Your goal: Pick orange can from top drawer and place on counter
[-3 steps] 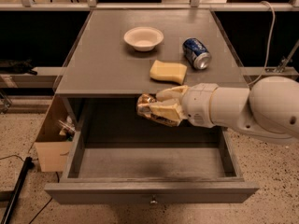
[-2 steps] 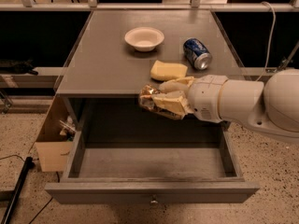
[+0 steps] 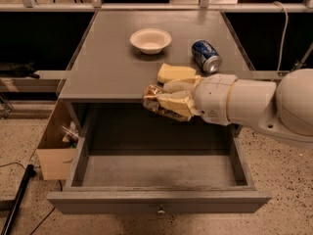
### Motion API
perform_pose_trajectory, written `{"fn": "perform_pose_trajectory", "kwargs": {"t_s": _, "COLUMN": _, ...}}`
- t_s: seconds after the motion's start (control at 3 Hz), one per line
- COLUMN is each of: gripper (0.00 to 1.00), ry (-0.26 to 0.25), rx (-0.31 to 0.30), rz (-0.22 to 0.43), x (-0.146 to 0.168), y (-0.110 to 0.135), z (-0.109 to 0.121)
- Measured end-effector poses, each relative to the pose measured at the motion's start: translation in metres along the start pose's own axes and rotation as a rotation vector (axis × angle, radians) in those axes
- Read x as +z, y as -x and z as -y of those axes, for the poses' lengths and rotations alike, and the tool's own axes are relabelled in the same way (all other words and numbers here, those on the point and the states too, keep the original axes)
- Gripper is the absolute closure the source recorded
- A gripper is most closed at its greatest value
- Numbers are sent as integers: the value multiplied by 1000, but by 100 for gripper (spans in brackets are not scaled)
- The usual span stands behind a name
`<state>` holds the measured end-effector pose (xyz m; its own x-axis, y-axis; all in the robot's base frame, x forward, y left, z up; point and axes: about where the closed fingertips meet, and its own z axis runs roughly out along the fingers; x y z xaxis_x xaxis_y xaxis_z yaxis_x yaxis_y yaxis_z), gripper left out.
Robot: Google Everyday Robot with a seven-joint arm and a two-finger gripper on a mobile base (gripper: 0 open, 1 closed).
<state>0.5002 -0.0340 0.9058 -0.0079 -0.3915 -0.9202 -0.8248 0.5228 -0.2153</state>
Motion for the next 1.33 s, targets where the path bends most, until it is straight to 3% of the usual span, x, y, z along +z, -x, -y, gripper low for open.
{"fn": "perform_pose_trajectory", "kwargs": {"t_s": 0.67, "gripper": 100, "ry": -5, "rx": -67, "rz": 57, "x": 41, "y": 52, "z": 32}}
{"fn": "perform_pose_trajectory", "kwargs": {"t_s": 1.33, "gripper": 100, "ry": 20, "rx": -74, "rz": 61, "x": 102, "y": 64, "z": 46}}
